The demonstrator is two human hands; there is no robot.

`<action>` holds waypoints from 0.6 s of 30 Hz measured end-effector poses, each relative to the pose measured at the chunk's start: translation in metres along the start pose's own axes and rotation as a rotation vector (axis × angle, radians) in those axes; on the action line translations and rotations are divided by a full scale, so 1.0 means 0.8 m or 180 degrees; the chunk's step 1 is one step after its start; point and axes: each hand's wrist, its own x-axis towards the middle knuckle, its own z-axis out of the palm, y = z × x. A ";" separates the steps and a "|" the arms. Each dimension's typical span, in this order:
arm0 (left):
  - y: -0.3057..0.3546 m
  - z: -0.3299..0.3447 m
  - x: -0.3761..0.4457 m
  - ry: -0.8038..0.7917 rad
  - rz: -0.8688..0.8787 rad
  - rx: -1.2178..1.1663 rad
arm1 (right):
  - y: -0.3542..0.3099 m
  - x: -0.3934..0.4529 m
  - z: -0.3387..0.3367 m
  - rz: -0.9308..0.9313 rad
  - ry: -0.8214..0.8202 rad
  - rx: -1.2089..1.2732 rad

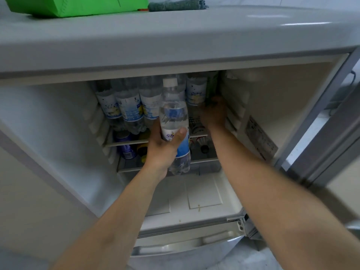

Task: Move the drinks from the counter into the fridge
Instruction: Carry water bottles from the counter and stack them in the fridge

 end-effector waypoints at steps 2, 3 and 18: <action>0.004 0.009 0.009 -0.0088 0.0064 -0.0003 | 0.002 -0.033 -0.023 0.0072 0.0031 0.0540; 0.007 0.013 0.014 -0.0110 0.0081 -0.0004 | 0.005 -0.052 -0.034 0.0110 -0.0206 0.0677; 0.057 0.068 0.077 -0.1218 0.0289 0.1030 | -0.009 -0.068 -0.053 -0.1058 -0.0381 -0.0045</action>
